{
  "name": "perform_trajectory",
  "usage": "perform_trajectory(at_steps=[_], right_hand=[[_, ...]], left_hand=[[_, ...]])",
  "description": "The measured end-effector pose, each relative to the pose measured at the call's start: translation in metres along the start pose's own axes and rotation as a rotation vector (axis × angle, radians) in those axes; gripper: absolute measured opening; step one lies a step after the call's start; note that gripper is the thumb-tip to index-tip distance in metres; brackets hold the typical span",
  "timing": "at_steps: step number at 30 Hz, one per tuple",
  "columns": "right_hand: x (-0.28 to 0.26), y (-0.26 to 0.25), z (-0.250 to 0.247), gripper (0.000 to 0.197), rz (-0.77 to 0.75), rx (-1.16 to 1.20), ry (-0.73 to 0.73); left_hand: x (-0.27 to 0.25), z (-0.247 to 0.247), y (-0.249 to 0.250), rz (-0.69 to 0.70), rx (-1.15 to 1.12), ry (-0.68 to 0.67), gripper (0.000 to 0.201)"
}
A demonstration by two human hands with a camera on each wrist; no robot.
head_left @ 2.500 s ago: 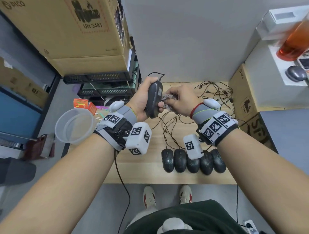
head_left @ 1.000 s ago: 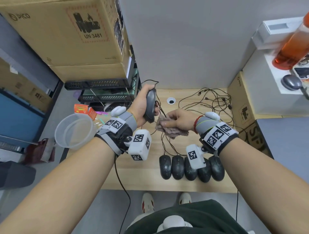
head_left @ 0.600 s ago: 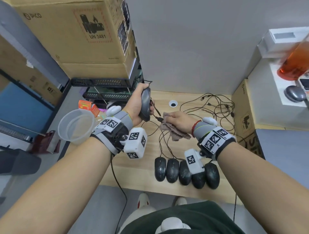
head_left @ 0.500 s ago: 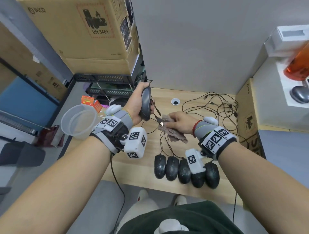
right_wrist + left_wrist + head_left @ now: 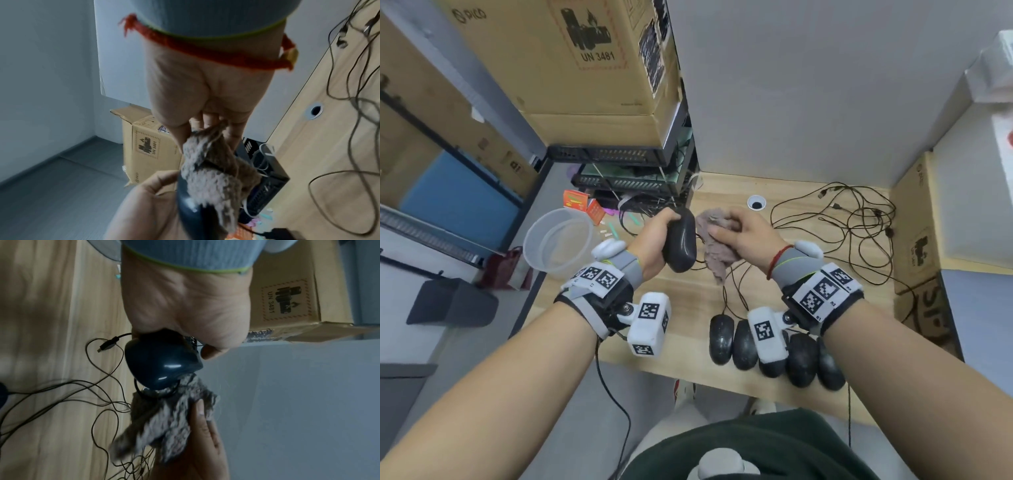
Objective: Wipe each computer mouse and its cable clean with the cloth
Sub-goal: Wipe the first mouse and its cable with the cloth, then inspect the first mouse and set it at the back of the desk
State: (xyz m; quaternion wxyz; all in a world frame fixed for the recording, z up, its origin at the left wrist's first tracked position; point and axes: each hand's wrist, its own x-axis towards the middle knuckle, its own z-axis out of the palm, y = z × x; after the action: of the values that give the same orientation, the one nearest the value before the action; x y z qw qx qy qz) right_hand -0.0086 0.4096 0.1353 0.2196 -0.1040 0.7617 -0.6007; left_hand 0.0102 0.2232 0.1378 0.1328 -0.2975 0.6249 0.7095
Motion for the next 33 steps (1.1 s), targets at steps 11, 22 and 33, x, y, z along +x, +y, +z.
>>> perform_trajectory(at_steps=[11,22,33], right_hand=[[0.035,-0.025,0.036,0.018,-0.046,-0.196,0.24],[0.065,-0.028,0.071,0.016,-0.013,-0.306,0.244],[0.045,0.018,0.106,0.024,0.283,-0.548,-0.232]], left_hand=[[0.027,-0.027,0.014,-0.039,0.002,-0.146,0.032],[0.06,-0.045,0.025,-0.094,0.06,-0.164,0.057],[0.087,-0.091,0.02,-0.099,0.256,-0.125,0.024]])
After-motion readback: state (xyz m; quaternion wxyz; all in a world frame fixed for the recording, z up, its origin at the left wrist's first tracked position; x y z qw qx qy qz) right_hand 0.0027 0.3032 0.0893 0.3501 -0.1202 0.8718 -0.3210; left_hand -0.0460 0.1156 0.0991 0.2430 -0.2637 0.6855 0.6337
